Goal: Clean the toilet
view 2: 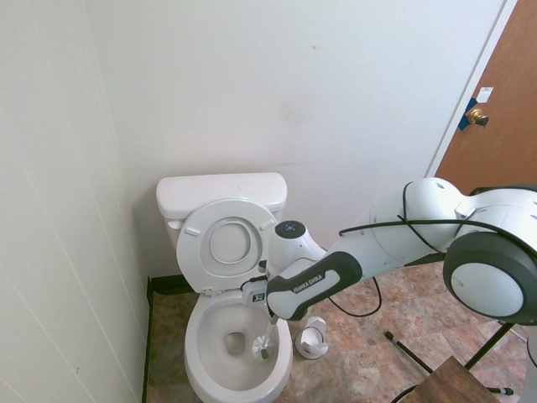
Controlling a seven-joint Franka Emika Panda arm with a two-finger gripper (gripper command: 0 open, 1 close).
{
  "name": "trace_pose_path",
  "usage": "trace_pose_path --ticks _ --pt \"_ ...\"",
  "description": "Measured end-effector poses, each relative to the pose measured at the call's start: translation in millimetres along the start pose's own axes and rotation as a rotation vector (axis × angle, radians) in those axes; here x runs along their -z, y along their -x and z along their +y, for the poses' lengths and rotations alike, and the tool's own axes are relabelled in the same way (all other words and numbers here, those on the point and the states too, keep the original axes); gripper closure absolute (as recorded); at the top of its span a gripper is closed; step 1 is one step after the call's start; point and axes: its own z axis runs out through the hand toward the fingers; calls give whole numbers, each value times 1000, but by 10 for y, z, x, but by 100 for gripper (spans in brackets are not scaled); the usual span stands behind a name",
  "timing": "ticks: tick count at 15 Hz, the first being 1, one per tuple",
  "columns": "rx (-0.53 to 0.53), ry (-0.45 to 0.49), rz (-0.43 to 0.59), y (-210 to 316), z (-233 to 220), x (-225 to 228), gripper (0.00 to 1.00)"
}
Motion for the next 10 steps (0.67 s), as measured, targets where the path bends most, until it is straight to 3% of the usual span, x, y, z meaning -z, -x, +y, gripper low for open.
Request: trace_pose_path --ticks 10 --pt "-23 -31 15 -218 -1084 -18 100"
